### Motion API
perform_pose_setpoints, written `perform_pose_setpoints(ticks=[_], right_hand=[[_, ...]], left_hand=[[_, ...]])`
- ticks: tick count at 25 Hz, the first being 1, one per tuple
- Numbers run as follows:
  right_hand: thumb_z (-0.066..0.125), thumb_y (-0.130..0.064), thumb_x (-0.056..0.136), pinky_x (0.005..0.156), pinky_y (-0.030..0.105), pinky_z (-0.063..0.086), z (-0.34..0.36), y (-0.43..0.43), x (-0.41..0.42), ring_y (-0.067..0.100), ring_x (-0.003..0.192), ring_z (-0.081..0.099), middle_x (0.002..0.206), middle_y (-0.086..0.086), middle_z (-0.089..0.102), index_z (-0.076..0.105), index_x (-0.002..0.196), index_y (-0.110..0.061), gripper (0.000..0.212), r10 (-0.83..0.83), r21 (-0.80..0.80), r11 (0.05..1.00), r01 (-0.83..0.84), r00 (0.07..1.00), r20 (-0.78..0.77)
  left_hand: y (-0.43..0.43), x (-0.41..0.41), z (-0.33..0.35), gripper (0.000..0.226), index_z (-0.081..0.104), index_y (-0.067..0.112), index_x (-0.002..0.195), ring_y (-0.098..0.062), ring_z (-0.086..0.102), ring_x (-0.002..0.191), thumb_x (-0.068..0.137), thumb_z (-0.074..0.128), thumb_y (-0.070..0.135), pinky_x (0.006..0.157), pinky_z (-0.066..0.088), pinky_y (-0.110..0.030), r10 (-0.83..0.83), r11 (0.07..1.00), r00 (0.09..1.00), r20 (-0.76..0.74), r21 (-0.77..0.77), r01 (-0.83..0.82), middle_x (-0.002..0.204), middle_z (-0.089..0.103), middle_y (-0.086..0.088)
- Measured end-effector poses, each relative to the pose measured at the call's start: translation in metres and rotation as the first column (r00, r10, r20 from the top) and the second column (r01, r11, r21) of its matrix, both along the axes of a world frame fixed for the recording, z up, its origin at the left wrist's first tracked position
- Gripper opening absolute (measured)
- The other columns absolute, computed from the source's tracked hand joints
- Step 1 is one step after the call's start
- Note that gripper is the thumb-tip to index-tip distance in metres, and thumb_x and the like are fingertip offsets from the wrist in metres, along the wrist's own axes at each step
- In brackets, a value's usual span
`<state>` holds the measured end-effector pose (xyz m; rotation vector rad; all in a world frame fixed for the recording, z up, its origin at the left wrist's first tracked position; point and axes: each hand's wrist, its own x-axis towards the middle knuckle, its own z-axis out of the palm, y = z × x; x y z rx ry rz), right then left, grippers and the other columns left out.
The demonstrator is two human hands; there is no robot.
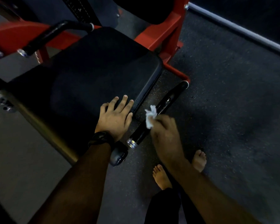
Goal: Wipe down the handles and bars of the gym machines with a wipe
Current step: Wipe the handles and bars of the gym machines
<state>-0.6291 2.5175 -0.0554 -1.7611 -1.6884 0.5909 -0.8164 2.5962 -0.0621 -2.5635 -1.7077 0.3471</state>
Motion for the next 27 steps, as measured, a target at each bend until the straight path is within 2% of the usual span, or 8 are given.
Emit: perform_pose_setpoints(ticks=[3, 5, 7, 12, 17, 19, 22, 27], right_hand=[[0.050, -0.022, 0.092, 0.069, 0.013, 0.043, -0.006, 0.001, -0.004, 0.009, 0.092, 0.049, 0.109, 0.009, 0.056, 0.064, 0.114, -0.006, 0.030, -0.116, -0.023, 0.993, 0.114, 0.990, -0.081], [0.057, -0.015, 0.092, 0.064, 0.011, 0.046, -0.003, 0.004, -0.011, 0.006, 0.086, 0.053, 0.109, 0.004, 0.053, 0.064, 0.108, -0.007, 0.019, -0.392, -0.189, 0.914, 0.359, 0.900, -0.191], [0.060, -0.008, 0.090, 0.060, 0.016, 0.046, 0.001, 0.004, -0.026, 0.006, 0.076, 0.053, 0.101, 0.000, 0.053, 0.062, 0.091, -0.013, 0.006, -0.531, -0.275, 0.844, 0.460, 0.787, -0.315], [0.063, -0.024, 0.091, 0.068, 0.034, 0.053, -0.003, 0.017, -0.031, 0.018, 0.077, 0.063, 0.089, 0.003, 0.066, 0.059, 0.081, -0.030, 0.013, -0.835, -0.635, 0.546, 0.546, 0.298, -0.462], [0.062, -0.025, 0.093, 0.066, 0.022, 0.051, 0.008, 0.029, -0.022, 0.007, 0.072, 0.060, 0.082, -0.002, 0.064, 0.063, 0.090, -0.017, 0.009, -0.838, -0.789, 0.485, 0.377, -0.059, -0.543], [0.059, -0.022, 0.095, 0.062, 0.021, 0.049, 0.012, 0.028, -0.019, 0.006, 0.068, 0.057, 0.080, -0.002, 0.061, 0.062, 0.095, -0.014, 0.008, -0.831, -0.813, 0.496, 0.307, -0.106, -0.546], [0.055, -0.010, 0.096, 0.079, 0.025, 0.055, 0.018, 0.024, -0.021, 0.010, 0.084, 0.061, 0.094, 0.002, 0.062, 0.060, 0.106, -0.010, 0.010, -0.818, -0.834, 0.516, 0.195, -0.177, -0.547], [0.053, -0.011, 0.098, 0.072, 0.022, 0.051, 0.018, 0.021, -0.026, 0.008, 0.083, 0.060, 0.091, -0.001, 0.064, 0.066, 0.100, -0.019, 0.015, -0.831, -0.849, 0.505, 0.155, -0.181, -0.526]], left_hand=[[0.000, 0.000, -0.001, 0.048, 0.042, 0.025, 0.145, -0.026, 0.039, 0.135, 0.100, 0.036, 0.041, 0.101, 0.033, -0.049, 0.002, 1.000, 1.000, 0.002, -0.005, -0.002, 0.151, 0.042, 0.000], [0.000, 0.001, -0.001, 0.047, 0.043, 0.024, 0.144, -0.026, 0.039, 0.134, 0.101, 0.034, 0.041, 0.101, 0.033, -0.048, -0.002, 1.000, 1.000, 0.007, 0.002, 0.002, 0.150, 0.043, 0.000], [-0.001, 0.001, 0.000, 0.049, 0.044, 0.024, 0.144, -0.026, 0.040, 0.134, 0.099, 0.032, 0.042, 0.100, 0.033, -0.047, -0.005, 1.000, 1.000, -0.010, 0.009, 0.005, 0.150, 0.044, 0.000], [-0.001, 0.002, 0.000, 0.049, 0.047, 0.024, 0.143, -0.026, 0.042, 0.132, 0.099, 0.033, 0.041, 0.100, 0.033, -0.047, -0.006, 1.000, 1.000, -0.014, 0.013, 0.006, 0.149, 0.046, -0.001], [-0.001, 0.004, 0.002, 0.049, 0.048, 0.022, 0.141, -0.028, 0.045, 0.130, 0.098, 0.034, 0.040, 0.099, 0.037, -0.049, 0.004, 1.000, 1.000, -0.022, -0.018, -0.004, 0.148, 0.046, -0.002], [0.002, 0.007, 0.005, 0.047, 0.051, 0.021, 0.138, -0.031, 0.048, 0.126, 0.096, 0.040, 0.039, 0.098, 0.039, -0.051, 0.019, 0.999, 1.000, -0.017, -0.037, -0.019, 0.145, 0.049, -0.004], [0.016, 0.017, 0.011, 0.045, 0.053, 0.018, 0.135, -0.031, 0.048, 0.121, 0.094, 0.047, 0.036, 0.100, 0.038, -0.051, 0.038, 0.995, 0.999, 0.018, -0.093, -0.036, 0.141, 0.051, -0.006], [0.032, 0.023, 0.003, 0.056, 0.028, 0.023, 0.153, -0.025, 0.021, 0.145, 0.099, 0.039, 0.037, 0.114, 0.021, -0.047, -0.002, 0.987, 1.000, 0.029, -0.158, 0.006, 0.160, 0.024, -0.002]])
